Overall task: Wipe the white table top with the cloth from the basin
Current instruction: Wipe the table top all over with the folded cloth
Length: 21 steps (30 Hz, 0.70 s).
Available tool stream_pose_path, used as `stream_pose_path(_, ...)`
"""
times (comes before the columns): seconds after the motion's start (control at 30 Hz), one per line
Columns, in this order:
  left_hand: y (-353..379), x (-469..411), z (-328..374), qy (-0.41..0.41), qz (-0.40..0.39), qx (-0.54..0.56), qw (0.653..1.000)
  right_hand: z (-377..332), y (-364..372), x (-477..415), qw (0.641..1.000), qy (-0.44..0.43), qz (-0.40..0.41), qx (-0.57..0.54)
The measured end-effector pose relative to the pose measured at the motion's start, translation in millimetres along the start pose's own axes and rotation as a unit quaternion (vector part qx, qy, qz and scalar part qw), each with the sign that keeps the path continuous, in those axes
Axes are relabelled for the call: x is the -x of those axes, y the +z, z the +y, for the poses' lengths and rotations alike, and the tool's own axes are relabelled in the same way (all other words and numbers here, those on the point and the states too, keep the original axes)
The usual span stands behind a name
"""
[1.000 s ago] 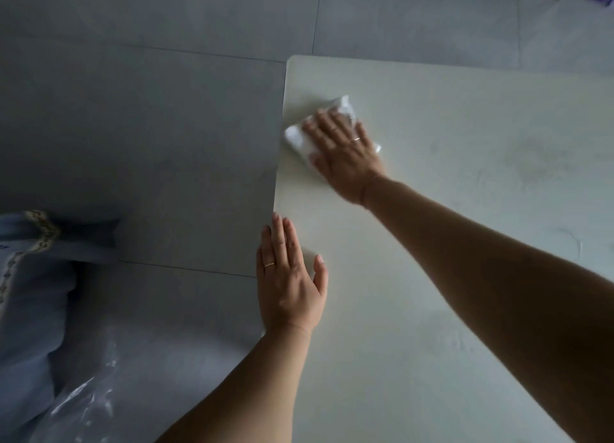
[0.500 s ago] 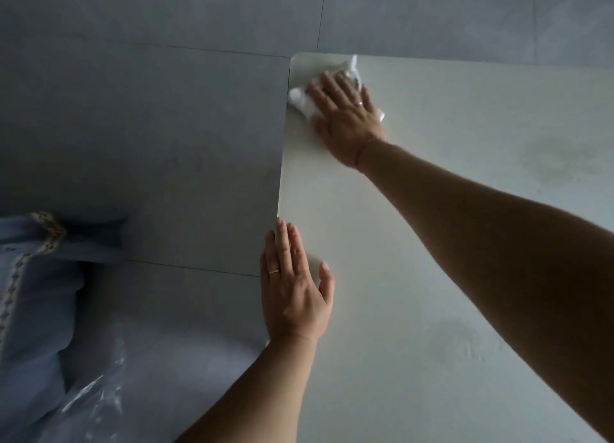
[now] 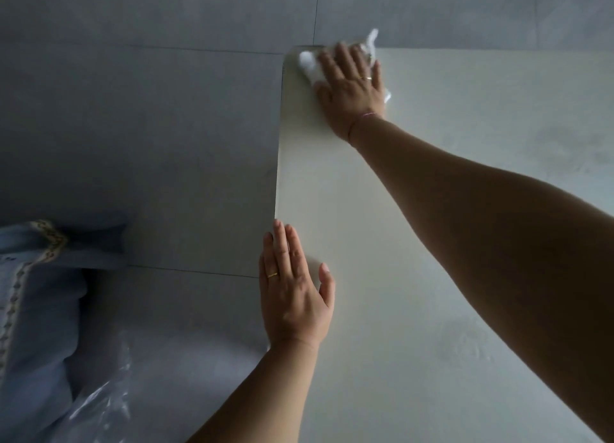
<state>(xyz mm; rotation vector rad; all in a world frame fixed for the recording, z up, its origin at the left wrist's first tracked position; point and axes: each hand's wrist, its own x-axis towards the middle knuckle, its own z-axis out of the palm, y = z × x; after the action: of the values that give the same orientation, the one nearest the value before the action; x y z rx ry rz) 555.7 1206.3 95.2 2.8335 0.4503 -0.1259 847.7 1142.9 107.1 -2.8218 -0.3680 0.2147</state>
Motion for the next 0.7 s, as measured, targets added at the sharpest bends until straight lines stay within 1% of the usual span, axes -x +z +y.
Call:
stream_pose_path(0.07, -0.4, -0.1, -0.2, 0.002, 0.002, -0.002, 1.000, 17.3, -3.7, -4.2, 0.995, 0.099, 0.021, -0.009)
stream_pose_path(0.1, -0.6, -0.5, 0.3, 0.002, 0.001, -0.004, 1.000, 18.6, -3.6, -4.1, 0.991, 0.132, 0.026, -0.012)
stream_pose_path(0.13, -0.8, -0.9, 0.7, 0.002, 0.000, -0.004, 1.000, 14.5, -3.0, -2.7, 0.989, 0.147, 0.025, -0.016)
stream_pose_path(0.17, -0.9, -0.9, 1.0, 0.002, 0.001, -0.004, 1.000, 7.4, -2.2, -0.1, 0.990, 0.138, 0.019, -0.020)
stream_pose_path(0.2, -0.9, -0.8, 1.0, 0.003, 0.002, -0.004, 1.000, 0.3, -1.1, 2.9, 0.994, 0.104, 0.010, -0.019)
stream_pose_path(0.3, -0.8, -0.7, -0.2, 0.008, 0.006, -0.010, 1.000, 4.6, -4.1, 13.9, 0.999, -0.040, -0.025, 0.001)
stream_pose_path(0.33, -1.0, -0.8, -0.7, 0.008, 0.007, -0.013, 1.000, 17.7, -8.2, 14.6, 0.998, -0.057, -0.028, 0.003)
stream_pose_path(0.37, -1.2, -1.3, -0.9, 0.007, 0.007, -0.017, 1.000, 34.1, -12.8, 15.0, 0.998, -0.051, -0.023, -0.001)
stream_pose_path(0.43, -1.8, -1.8, 0.3, 0.004, 0.003, -0.026, 1.000, 71.9, -22.0, 18.6, 1.000, 0.010, -0.003, -0.014)
stream_pose_path(0.5, -1.9, -1.7, 0.8, 0.006, 0.002, -0.037, 0.999, 107.3, -29.2, 27.5, 0.995, 0.095, 0.025, -0.015)
stream_pose_path(0.6, -1.3, -0.7, -0.2, 0.002, 0.003, -0.051, 0.999, 118.8, -33.6, 33.5, 0.981, 0.189, 0.041, -0.026)
stream_pose_path(0.67, -1.6, -0.8, -0.3, 0.000, 0.004, -0.055, 0.998, 96.3, -29.1, 30.7, 0.977, 0.205, 0.037, -0.041)
stream_pose_path(0.7, -1.7, -1.2, 0.0, 0.001, 0.005, -0.056, 0.998, 80.4, -24.2, 30.7, 0.982, 0.182, 0.030, -0.041)
